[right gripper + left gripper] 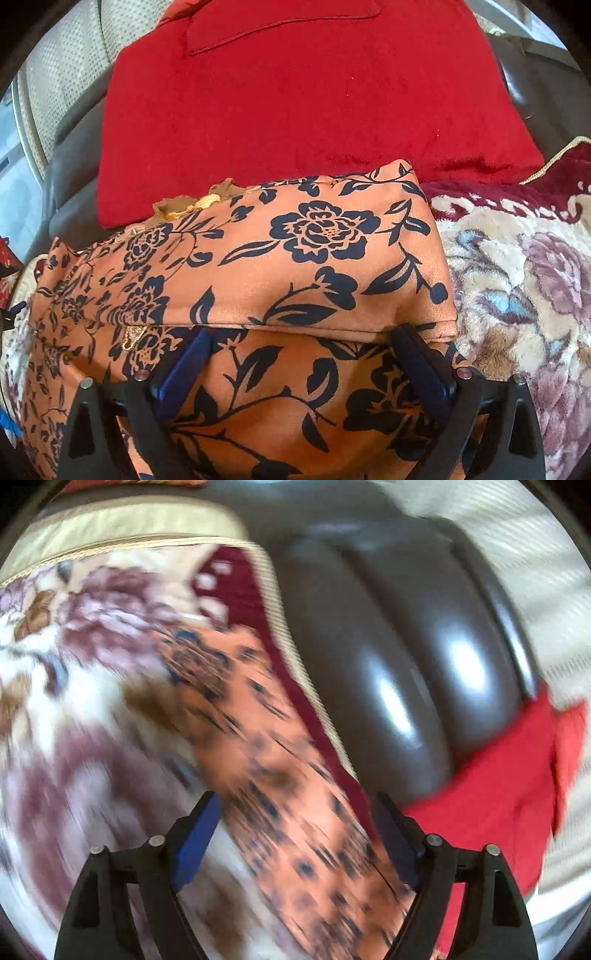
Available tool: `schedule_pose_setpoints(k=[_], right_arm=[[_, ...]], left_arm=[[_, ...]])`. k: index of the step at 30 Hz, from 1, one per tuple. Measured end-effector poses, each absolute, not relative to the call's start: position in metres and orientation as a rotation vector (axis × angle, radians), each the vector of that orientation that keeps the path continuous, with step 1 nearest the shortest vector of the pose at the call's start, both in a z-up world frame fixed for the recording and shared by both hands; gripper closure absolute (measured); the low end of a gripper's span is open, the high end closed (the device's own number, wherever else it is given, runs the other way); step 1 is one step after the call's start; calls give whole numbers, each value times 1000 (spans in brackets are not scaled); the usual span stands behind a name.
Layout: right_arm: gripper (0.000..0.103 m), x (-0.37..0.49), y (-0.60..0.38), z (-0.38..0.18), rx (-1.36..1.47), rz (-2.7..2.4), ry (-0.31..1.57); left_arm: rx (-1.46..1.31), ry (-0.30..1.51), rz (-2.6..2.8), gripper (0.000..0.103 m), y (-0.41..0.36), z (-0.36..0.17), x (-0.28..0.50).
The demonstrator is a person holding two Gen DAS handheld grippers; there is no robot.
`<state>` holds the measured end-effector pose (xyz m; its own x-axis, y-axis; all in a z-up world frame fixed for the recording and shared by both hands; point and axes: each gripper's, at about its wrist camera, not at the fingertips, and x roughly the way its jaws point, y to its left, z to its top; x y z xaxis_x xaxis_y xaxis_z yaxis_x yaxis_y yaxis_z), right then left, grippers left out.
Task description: Fold small clothes
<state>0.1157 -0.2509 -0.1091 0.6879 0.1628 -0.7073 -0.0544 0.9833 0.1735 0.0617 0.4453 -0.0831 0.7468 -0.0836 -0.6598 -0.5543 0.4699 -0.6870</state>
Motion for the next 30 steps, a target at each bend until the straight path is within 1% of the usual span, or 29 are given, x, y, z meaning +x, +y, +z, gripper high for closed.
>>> schedule_pose_setpoints(k=[2, 4, 6, 7, 8, 9, 12, 14, 17, 19, 21, 23, 24, 27, 28, 29, 30], right_arm=[[3, 115, -251, -111, 145, 123, 802], [3, 114, -250, -106, 143, 122, 803], [3, 116, -250, -107, 139, 120, 804], [3, 119, -247, -111, 139, 120, 804], [3, 119, -247, -112, 138, 119, 804], [3, 120, -247, -113, 137, 120, 804], [3, 119, -248, -112, 139, 120, 804], [3, 119, -247, -113, 139, 120, 803], [3, 119, -248, -113, 145, 124, 800], [3, 118, -249, -113, 152, 126, 797], [3, 118, -248, -113, 158, 128, 795], [3, 118, -248, -113, 165, 129, 792], [3, 117, -249, -113, 171, 132, 790], [3, 116, -250, -113, 188, 136, 784], [3, 115, -251, -113, 194, 139, 783], [3, 115, -252, -112, 202, 143, 783], [3, 115, -254, -111, 214, 150, 783]], left_arm=[[-1050, 716, 334, 28, 460, -93, 76], [-1037, 746, 345, 28, 466, -104, 87], [-1017, 780, 380, 43, 469, -115, 96], [-999, 793, 409, 62, 471, -117, 98], [-977, 815, 438, 97, 471, -116, 100], [-967, 835, 443, 96, 474, -117, 101], [-934, 823, 460, 97, 473, -106, 96], [-832, 789, 464, 97, 455, -81, 94], [-673, 689, 409, 97, 414, -23, 95], [-547, 607, 342, 97, 370, 27, 93], [-409, 518, 265, 97, 311, 76, 85], [-316, 459, 180, 97, 255, 109, 71], [-255, 424, 121, 97, 210, 123, 66], [-157, 398, -33, 97, 107, 136, 57], [-119, 427, -85, 94, 70, 131, 60], [-73, 489, -155, 92, 31, 117, 66], [-44, 549, -209, 88, 6, 100, 71]])
